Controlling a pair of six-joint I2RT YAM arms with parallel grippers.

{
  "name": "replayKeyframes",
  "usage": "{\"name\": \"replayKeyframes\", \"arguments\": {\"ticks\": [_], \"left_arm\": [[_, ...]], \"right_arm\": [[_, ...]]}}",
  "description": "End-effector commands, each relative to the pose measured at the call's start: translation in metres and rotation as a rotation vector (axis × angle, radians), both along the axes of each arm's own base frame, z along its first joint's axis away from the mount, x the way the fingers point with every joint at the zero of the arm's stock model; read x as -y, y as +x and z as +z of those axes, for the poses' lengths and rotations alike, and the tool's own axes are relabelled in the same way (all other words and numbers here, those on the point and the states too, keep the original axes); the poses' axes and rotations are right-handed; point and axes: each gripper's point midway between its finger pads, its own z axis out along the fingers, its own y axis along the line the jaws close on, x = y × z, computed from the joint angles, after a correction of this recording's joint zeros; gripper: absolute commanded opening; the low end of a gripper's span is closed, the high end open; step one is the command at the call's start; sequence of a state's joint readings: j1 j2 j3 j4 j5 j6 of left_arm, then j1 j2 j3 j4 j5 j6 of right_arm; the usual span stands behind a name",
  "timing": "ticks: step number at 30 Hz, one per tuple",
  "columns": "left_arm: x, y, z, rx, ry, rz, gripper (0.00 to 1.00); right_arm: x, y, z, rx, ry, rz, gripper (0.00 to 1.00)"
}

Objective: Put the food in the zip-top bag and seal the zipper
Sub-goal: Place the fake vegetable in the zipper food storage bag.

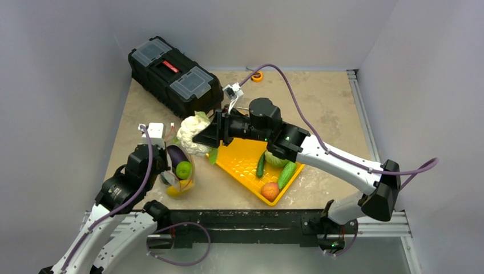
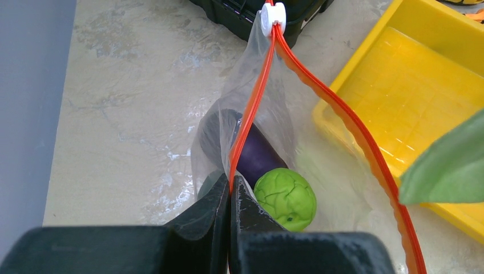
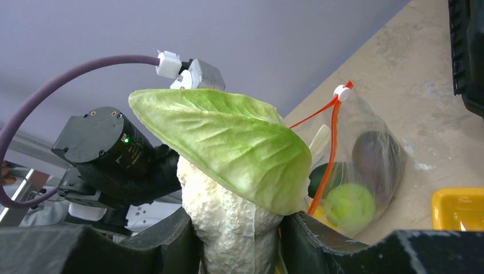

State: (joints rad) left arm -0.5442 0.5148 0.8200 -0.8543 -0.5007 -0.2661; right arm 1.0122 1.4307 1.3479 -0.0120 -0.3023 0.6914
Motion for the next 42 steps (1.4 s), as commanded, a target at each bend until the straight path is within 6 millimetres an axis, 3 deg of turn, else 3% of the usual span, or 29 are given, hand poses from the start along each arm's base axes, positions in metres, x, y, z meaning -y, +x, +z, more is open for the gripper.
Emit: {"name": "replayKeyframes", "arguments": {"ticks": [1,6,12,23,29,32,38,42], "left_arm": [[0.001,0.003,0.005,0.028,-0.007,-0.003,0.00],[0.001,0.003,0.005,0.026,-0.007,-0.004,0.00],[0.000,0.003,0.005,0.029,-0.006,-0.001,0.00],[-0.001,0.001,0.007,0.040,-0.014,-0.001,0.00],[-0.001,0.001,0.008,0.045,-0.017,0.001,0.00],[-0.001,0.001,0.009,0.049,-0.020,0.000,0.00],[-0.001,0.001,0.009,0.049,-0.021,-0.001,0.00],[-0.001,0.000,0.009,0.052,-0.024,-0.001,0.00]], "right_arm": [[-0.008,0.004,0.016,0.018,0.038,-0.008,0.00],[-0.025,0.014,-0.003,-0.034,-0.024,-0.047,0.00],[-0.057,-0.001,-0.026,-0.069,-0.111,-0.077,0.00],[-0.065,0.017,-0.061,-0.137,-0.243,-0.340,0.00],[-0.043,0.031,-0.054,-0.083,-0.290,-0.502,0.00],[-0.042,0.031,-0.052,-0.065,-0.296,-0.499,0.00],[-0.077,-0.005,-0.031,-0.046,-0.207,-0.254,0.00],[-0.078,-0.021,-0.006,-0.025,-0.130,-0.233,0.00]]}}
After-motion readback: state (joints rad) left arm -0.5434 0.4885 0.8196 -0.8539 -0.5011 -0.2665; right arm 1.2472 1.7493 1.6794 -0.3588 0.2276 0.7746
